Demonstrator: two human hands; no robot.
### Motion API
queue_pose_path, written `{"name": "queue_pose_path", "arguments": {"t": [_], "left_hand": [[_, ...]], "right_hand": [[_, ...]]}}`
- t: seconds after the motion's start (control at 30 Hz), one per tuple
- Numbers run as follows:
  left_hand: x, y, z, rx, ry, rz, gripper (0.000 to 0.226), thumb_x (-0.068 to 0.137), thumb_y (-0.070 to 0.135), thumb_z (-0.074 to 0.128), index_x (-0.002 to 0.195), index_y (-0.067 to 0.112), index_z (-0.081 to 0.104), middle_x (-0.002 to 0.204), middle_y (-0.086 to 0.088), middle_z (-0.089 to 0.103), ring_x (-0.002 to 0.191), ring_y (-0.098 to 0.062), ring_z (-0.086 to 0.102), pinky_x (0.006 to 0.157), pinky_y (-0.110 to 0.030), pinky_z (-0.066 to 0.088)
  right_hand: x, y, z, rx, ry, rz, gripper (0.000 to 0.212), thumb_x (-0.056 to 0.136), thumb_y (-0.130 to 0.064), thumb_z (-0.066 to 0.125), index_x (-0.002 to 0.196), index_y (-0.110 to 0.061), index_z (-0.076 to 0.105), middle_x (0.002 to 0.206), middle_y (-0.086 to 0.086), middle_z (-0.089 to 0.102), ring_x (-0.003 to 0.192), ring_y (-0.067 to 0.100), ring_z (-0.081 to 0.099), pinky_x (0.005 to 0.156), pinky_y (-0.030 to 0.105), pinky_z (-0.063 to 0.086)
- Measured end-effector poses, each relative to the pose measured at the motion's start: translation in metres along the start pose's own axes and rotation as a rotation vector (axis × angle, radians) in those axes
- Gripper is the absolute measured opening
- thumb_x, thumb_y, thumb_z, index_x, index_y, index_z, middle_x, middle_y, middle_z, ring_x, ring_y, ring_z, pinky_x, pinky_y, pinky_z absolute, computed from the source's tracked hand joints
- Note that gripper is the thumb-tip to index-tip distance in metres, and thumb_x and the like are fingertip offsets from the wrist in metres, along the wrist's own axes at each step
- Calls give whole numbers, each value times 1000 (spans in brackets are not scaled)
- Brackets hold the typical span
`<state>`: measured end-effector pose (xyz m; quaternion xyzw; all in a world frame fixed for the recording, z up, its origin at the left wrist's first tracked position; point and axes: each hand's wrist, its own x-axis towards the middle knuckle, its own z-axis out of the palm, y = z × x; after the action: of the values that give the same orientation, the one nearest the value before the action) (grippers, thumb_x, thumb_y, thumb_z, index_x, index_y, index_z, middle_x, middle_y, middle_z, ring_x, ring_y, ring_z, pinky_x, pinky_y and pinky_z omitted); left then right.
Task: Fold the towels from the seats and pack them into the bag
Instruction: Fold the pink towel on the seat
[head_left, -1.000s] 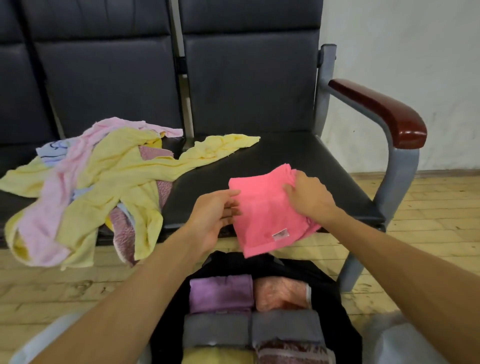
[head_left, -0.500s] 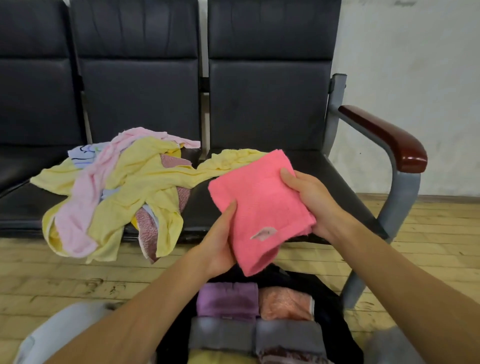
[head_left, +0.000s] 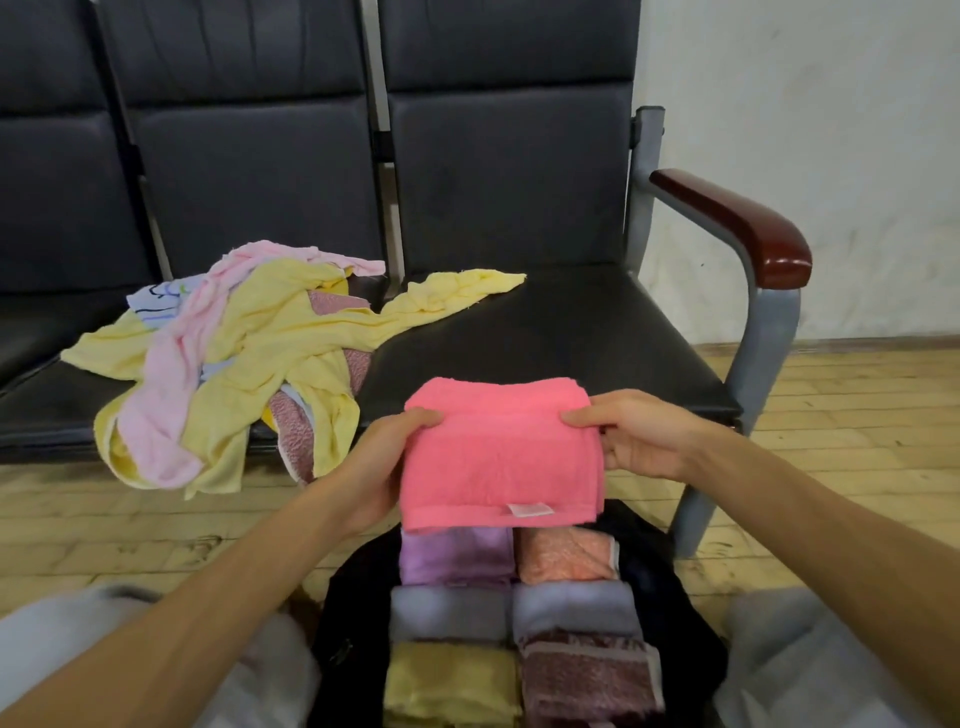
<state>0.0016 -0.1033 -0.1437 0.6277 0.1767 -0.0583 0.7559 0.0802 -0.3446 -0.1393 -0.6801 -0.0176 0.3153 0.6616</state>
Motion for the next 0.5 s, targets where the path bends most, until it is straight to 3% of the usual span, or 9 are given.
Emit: {"name": "queue_pose_path", "arguments": {"t": [0.1, 0.2, 0.27, 0.4, 0.5], "left_hand": [[-2, -3, -3, -8, -64, -16, 18, 92, 19, 54, 103, 11, 65, 83, -6, 68, 76, -18, 63, 65, -30, 49], [1, -5, -4, -23, -98, -17, 14, 94, 16, 53, 101, 11, 64, 77, -4, 69, 68, -14, 64, 55, -24, 52], [4, -7, -3, -46, -126, -13, 15, 95, 15, 52, 105, 13, 64, 76, -1, 71, 64, -12, 66, 51, -22, 53], [10, -9, -5, -133, -241, 20, 30, 98, 13, 49, 122, 26, 61, 94, 1, 72, 73, -12, 67, 55, -27, 57], [14, -11, -7, -181, -319, 78, 38, 99, 9, 46, 126, 34, 56, 104, 3, 70, 78, -12, 65, 56, -27, 57]], "right_hand": [[-6, 5, -6, 35, -74, -1, 24, 95, -8, 57, 116, 0, 65, 101, 12, 73, 83, 19, 72, 68, 29, 61], [-8, 8, -12, 47, -109, -4, 27, 95, -11, 55, 121, -5, 62, 104, 13, 73, 81, 19, 73, 63, 28, 61], [-7, 10, -17, 61, -122, -23, 33, 92, -13, 57, 125, -10, 60, 109, 14, 72, 84, 20, 73, 66, 31, 62], [-2, 12, -26, 131, -181, -97, 51, 86, -14, 60, 135, -23, 53, 126, 14, 65, 109, 30, 65, 79, 39, 60], [-2, 9, -28, 157, -190, -173, 49, 85, -6, 58, 132, -17, 55, 123, 16, 66, 104, 27, 68, 78, 36, 61]]}}
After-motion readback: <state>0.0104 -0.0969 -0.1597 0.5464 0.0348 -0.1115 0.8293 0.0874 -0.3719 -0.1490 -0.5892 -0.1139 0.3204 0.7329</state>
